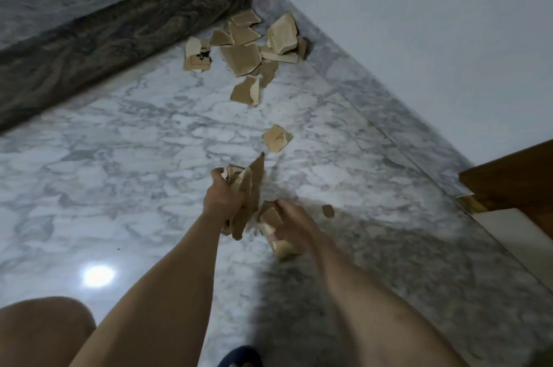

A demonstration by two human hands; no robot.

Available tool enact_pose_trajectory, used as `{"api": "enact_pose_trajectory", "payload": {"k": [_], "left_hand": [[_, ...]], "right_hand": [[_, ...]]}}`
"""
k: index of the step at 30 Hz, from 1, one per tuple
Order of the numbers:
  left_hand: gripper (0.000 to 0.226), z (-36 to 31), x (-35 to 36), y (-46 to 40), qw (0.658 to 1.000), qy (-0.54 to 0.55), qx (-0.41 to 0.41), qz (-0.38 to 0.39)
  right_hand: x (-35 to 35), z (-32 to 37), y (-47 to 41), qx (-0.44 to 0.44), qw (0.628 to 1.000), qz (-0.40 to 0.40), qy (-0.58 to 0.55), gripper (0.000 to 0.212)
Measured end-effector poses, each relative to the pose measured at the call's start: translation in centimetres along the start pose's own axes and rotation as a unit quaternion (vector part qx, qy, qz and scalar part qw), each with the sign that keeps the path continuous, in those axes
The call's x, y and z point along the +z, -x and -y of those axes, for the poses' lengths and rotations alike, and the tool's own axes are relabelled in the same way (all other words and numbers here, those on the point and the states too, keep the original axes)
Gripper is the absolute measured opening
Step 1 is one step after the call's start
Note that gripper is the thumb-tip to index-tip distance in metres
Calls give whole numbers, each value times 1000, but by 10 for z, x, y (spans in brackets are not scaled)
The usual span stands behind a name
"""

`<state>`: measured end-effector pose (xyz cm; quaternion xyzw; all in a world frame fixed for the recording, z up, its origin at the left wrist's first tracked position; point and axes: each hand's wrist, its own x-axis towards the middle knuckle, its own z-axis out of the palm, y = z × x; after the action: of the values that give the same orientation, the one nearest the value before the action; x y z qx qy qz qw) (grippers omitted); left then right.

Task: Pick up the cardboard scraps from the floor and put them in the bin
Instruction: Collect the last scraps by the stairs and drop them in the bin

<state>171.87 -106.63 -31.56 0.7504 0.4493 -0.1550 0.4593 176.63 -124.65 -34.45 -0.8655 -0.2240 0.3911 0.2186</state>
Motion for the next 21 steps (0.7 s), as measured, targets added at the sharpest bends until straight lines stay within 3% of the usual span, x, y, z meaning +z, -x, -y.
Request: {"api": "enact_pose_trajectory", "payload": {"k": [2, 4, 7, 11, 14, 16, 21], "left_hand": [[33, 11, 5, 2, 998, -58, -9, -19], [22, 19, 8, 2, 998, -43, -30, -27], [18, 21, 9, -1, 998, -38, -37, -39], [15, 8, 14, -3, 998, -45, -28, -42], [16, -5, 25, -4, 998, -57, 4, -23], [15, -10, 31, -4, 997, -68, 20, -17], [11, -16, 34, -6, 996, -85, 35, -17]], "right_hand": [[9, 12, -3, 1, 1000, -17, 2, 32], [15, 14, -8, 16, 1000, -22, 10, 24], [18, 12, -14, 55, 998, -35, -7, 18], [-2, -15, 1, 122, 967, -158, -160, 37], [-21, -49, 21, 195, 937, -232, -175, 52], [-25, -64, 28, 226, 929, -235, -174, 56], [-12, -70, 18, 237, 927, -246, -157, 33]]}}
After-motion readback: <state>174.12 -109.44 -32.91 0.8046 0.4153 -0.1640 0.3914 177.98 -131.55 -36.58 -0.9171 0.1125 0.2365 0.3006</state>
